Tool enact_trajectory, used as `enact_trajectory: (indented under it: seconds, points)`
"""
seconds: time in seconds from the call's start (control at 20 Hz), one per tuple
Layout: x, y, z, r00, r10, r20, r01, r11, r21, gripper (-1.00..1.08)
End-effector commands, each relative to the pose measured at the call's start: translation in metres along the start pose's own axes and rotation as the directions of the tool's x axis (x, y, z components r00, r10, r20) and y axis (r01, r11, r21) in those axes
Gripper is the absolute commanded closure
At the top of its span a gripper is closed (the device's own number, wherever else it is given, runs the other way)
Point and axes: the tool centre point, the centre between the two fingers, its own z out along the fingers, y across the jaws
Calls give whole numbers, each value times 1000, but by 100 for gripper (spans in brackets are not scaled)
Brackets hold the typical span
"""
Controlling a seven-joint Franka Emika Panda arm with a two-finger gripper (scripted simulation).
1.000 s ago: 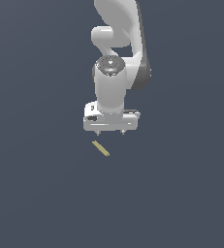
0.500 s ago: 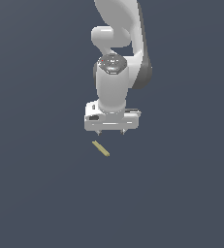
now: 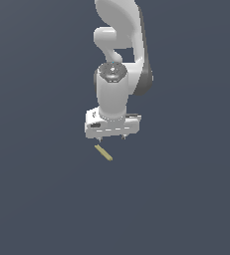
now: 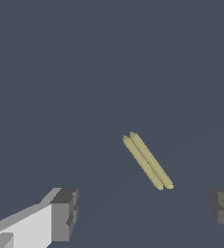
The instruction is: Pick up the object and move it to a goal position.
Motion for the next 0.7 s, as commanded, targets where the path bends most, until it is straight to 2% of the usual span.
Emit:
enact_trajectory:
  seconds: [0.0,0.3,0.65]
  points:
    - [-1,3,7,999,-40,1,40,999,0,-92]
    - [-3,14,28,986,-170,4,170,986,1,-92]
    - [-8,26,56,942,-335,4,335,942,6,-92]
